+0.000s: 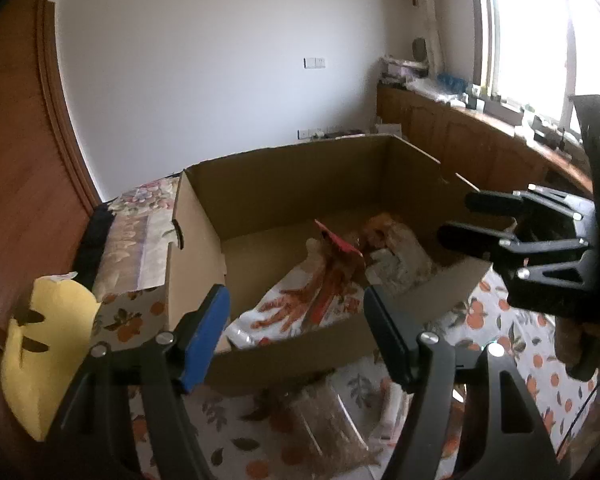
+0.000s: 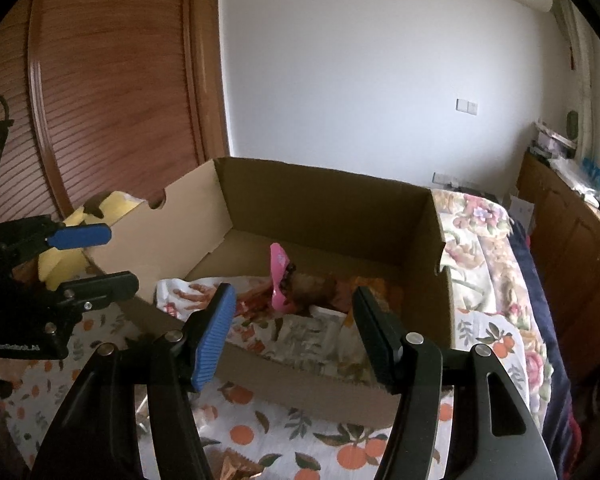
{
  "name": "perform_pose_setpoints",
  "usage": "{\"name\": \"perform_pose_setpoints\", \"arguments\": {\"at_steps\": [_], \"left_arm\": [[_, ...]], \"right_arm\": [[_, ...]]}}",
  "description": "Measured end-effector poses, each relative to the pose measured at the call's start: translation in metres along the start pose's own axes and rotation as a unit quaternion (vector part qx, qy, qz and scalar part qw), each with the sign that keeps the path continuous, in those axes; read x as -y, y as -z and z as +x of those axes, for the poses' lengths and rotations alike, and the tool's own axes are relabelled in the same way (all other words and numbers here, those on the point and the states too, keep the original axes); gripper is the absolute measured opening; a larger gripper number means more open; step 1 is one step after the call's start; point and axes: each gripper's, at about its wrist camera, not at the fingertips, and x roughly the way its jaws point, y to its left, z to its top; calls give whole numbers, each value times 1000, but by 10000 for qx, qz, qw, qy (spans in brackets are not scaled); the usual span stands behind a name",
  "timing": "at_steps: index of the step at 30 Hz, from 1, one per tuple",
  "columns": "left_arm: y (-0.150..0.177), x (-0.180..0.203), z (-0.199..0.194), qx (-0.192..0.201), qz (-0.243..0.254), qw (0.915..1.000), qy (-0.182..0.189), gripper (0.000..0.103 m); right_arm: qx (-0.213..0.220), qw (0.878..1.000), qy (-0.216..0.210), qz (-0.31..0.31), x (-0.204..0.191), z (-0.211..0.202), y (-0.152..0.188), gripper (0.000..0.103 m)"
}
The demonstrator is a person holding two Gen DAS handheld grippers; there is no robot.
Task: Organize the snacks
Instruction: 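Withdraw both grippers from the box toward the remaining snacks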
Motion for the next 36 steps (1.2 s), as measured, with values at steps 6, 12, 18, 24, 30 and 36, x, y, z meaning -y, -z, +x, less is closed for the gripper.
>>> {"name": "perform_pose_setpoints", "arguments": {"at_steps": [6, 12, 18, 24, 30, 36], "left_arm": [[7, 3, -28, 95, -60, 9997, 198, 70], [10, 6, -53, 200, 20, 9998, -27, 70], [19, 12, -73, 251, 115, 9994, -213, 70], [28, 17, -83, 187, 142, 9997, -99, 70], [44, 25, -85, 164, 131, 9998, 15, 73], [58, 23, -75, -157, -21, 9993, 324, 75]], "right_arm": [[66, 9999, 39, -111, -7, -20, 3, 62], [80, 9998, 43, -154, -12, -40, 13, 62], [133, 9998, -12, -125, -16, -63, 24, 63], [88, 9999, -87, -92, -20, -81, 41, 63], [-35, 9999, -111, -83, -24, -87, 58, 63], [-159, 9998, -135, 27, -21, -87, 74, 63]]}}
